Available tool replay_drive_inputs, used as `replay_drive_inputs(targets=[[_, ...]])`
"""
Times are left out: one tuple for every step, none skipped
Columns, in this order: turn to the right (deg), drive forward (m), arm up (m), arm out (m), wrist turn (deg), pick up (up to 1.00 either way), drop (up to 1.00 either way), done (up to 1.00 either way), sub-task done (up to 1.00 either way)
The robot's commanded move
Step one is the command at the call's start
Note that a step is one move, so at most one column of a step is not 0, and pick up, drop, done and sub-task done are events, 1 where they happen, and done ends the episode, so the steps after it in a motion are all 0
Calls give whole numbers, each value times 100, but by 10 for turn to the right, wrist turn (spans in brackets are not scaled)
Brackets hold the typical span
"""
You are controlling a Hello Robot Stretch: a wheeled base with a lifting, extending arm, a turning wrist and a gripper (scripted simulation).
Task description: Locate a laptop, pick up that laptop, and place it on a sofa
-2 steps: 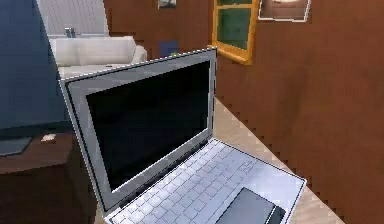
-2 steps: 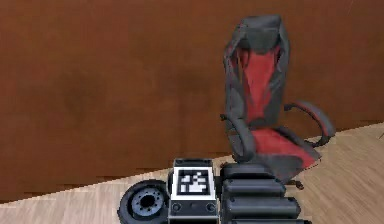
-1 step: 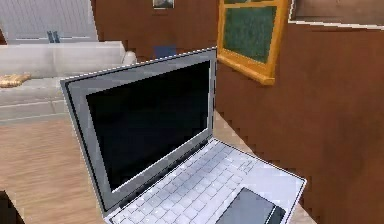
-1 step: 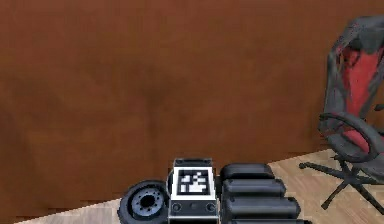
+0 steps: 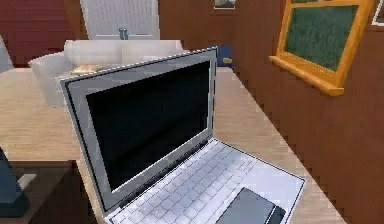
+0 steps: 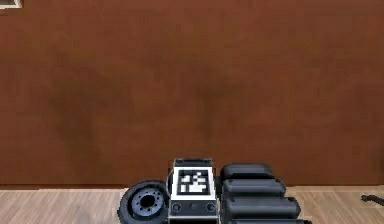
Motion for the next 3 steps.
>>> replay_drive_inputs(targets=[[0,100,0,0,0,0,0,0,0],[0,20,0,0,0,0,0,0,0],[-390,0,0,0,0,0,0,0,0]])
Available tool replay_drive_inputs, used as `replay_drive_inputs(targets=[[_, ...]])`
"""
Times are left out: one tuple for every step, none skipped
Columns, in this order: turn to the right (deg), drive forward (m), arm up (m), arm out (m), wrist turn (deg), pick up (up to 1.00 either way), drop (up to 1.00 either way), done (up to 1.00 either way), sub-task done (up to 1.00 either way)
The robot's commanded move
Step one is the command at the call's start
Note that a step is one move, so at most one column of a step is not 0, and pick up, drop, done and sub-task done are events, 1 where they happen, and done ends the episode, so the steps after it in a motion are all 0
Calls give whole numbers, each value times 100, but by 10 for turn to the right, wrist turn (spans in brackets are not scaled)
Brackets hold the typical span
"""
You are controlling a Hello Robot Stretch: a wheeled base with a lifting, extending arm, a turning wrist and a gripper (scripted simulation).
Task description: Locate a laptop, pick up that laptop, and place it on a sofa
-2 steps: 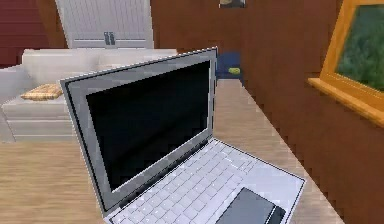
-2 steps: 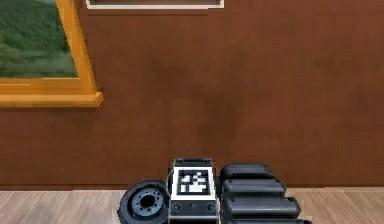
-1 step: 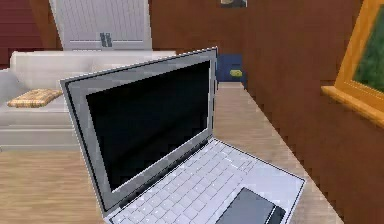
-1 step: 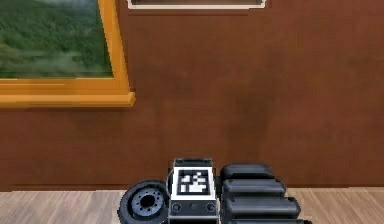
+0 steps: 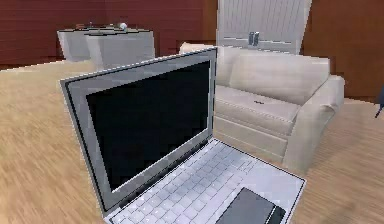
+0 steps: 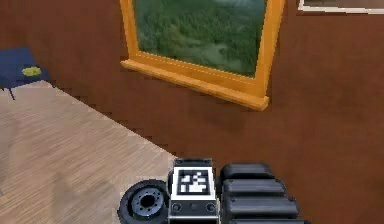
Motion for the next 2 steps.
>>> replay_drive_inputs(targets=[[-30,0,0,0,0,0,0,0,0],[390,0,0,0,0,0,0,0,0]])
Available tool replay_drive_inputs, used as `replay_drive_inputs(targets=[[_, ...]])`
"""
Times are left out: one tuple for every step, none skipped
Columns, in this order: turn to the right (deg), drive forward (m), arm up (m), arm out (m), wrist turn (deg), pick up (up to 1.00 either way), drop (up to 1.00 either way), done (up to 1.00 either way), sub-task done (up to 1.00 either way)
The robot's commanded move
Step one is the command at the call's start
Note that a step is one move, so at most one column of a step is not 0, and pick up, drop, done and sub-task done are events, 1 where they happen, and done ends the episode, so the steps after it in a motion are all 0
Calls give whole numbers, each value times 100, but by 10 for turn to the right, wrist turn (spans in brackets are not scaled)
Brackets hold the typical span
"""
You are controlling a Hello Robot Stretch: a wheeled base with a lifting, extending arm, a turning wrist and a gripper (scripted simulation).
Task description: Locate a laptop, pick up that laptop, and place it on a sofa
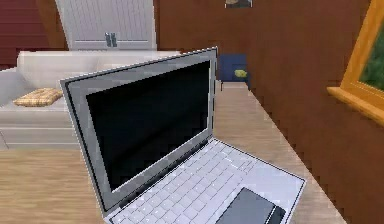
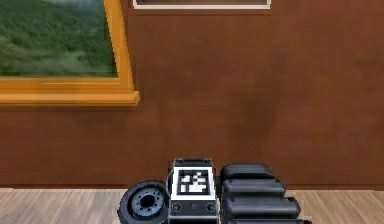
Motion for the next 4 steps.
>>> replay_drive_inputs(targets=[[0,15,0,0,0,0,0,0,0],[-420,0,0,0,0,0,0,0,0],[0,100,0,0,0,0,0,0,0],[-30,0,0,0,0,0,0,0,0]])
